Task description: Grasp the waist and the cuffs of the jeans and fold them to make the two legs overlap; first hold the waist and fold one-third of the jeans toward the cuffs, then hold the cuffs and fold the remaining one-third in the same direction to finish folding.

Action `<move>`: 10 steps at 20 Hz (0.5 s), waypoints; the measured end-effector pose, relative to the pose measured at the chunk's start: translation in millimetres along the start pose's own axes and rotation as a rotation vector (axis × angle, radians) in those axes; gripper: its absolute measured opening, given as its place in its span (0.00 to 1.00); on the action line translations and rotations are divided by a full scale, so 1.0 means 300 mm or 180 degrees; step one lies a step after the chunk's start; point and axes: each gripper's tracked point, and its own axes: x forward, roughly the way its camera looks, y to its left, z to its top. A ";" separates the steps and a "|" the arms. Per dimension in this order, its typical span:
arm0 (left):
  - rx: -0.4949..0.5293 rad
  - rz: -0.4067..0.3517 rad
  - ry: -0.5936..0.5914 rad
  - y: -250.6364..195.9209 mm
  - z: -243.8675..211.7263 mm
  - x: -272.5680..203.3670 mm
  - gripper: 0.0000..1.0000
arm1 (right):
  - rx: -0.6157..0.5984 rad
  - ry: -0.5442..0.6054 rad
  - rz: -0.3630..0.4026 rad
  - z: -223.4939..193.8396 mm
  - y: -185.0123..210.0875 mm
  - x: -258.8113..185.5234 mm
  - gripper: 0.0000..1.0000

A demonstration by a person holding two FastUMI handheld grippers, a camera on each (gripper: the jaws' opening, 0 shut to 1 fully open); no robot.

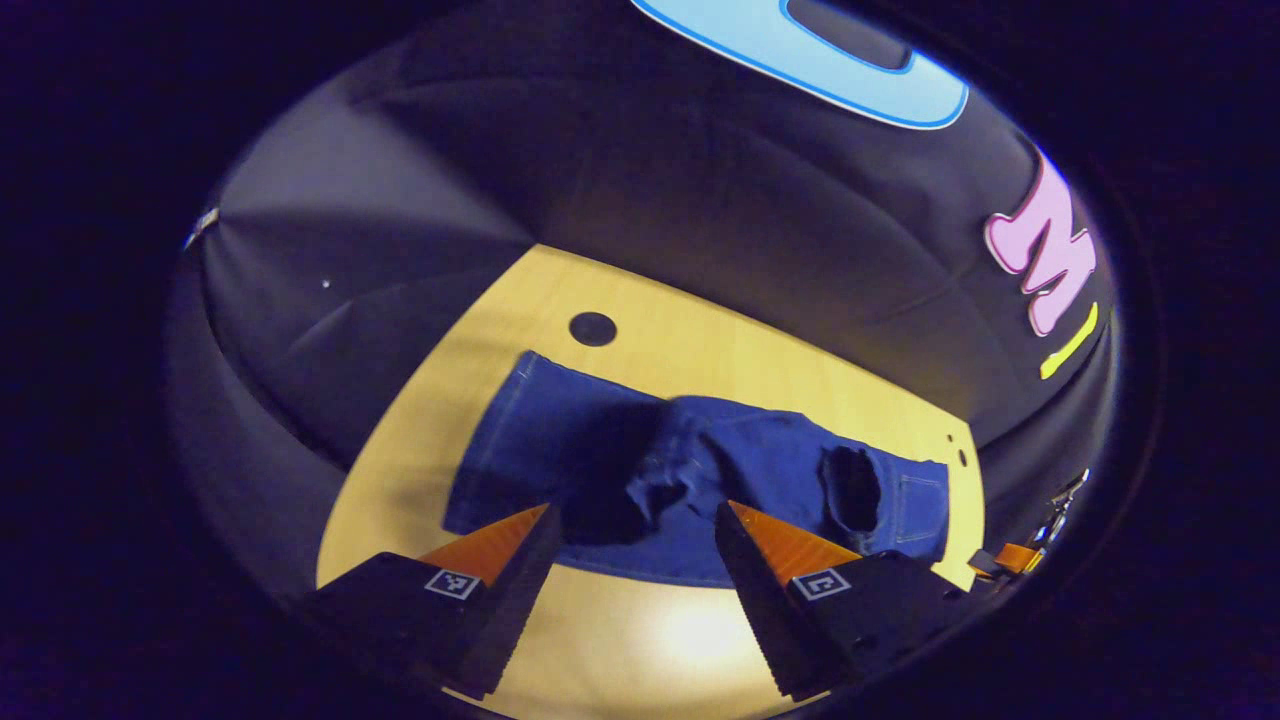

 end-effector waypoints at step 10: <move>0.0002 0.0470 0.1125 0.096 -0.135 0.251 1.00 | 0.0040 0.0074 -0.0192 -0.010 -0.091 -0.023 0.88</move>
